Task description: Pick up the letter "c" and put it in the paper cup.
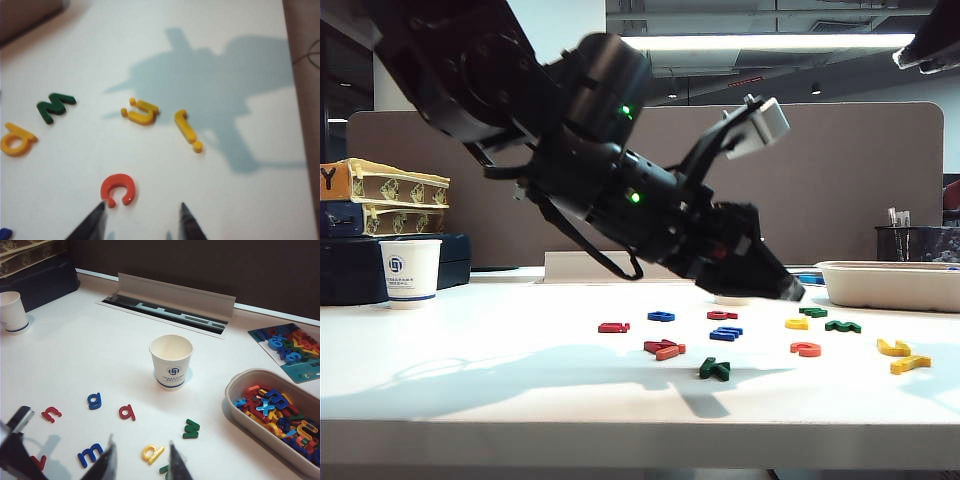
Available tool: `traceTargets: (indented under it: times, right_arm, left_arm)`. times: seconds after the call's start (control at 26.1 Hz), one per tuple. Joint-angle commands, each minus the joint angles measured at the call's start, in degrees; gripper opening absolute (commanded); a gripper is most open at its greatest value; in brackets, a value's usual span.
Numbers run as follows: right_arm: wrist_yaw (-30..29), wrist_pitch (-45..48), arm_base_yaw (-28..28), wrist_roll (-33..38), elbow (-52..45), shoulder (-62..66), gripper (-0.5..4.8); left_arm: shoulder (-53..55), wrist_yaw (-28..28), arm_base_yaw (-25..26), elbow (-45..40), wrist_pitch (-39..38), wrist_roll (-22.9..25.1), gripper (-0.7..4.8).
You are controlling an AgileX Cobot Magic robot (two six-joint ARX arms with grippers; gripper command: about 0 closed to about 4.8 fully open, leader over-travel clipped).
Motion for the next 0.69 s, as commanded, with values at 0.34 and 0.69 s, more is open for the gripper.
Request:
traceTargets:
  times: [0.34,0.69]
  right_arm:
    - [0.0,0.3,0.7,0.0,0.3,-0.1,1.32]
    - [0.1,-0.7,1.4,0.0,0.3,0.1,1.32]
  left_arm:
    - [4.8,-0.7,-0.2,6.8,-3.7,0.2,1.86]
    - [8.4,-1.7,-0.2,7.7,-3.7,0.2,1.88]
